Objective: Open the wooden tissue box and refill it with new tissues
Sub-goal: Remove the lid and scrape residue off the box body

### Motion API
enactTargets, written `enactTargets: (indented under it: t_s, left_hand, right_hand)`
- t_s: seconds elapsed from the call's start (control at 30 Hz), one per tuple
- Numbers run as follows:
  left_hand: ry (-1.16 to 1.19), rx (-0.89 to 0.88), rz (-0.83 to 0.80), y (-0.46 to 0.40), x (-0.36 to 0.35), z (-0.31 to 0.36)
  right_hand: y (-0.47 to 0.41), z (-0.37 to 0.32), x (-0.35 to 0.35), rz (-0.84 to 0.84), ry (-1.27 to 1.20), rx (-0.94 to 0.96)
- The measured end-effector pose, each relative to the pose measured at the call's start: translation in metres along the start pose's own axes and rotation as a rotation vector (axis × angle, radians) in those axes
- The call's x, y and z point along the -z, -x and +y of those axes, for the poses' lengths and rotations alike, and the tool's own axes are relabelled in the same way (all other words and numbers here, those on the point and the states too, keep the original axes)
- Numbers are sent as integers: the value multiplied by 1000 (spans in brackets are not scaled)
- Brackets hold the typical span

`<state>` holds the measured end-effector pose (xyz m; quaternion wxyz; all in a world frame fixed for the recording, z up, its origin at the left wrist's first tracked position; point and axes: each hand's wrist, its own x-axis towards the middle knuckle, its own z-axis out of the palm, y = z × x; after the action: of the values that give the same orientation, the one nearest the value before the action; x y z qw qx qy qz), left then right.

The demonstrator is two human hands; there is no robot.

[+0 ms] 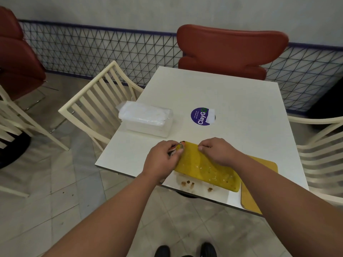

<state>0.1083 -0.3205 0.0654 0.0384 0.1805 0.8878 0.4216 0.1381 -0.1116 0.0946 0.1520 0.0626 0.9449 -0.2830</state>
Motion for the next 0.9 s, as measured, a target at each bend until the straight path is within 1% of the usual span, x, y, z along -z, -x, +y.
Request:
enactTargets:
  t_s: [0.17,0.23,0.33,0.5,0.53,0.67,0.83,0.9]
  left_hand:
    - [-313,-216,18,-14,-22,23]
    - [-345,-227,57,-18,-24,20]
    - [-329,-176,118,-21,-19,12]
    - [-383,-314,107,-13,-32,17]
    - [-382,-308,113,-13,-31,16]
    - [-345,-175,173,-15,-20,6]
    - [-370,-227,125,-13,-26,13]
    - [-334,-160,127,-17,-23,10]
  right_hand:
    - [-3,4,0,29,-23,16]
    - [-3,7,-2,39,-15,23]
    - [-4,9,-2,54,4,26]
    - [-5,11,-6,75,-19,45]
    - [-5,12,-7,79,-18,46]
    - [-5,12,-6,94,17,46]
    - [-4,14,-9,120,15,49]
    - [-4,14,-9,133,21,47]
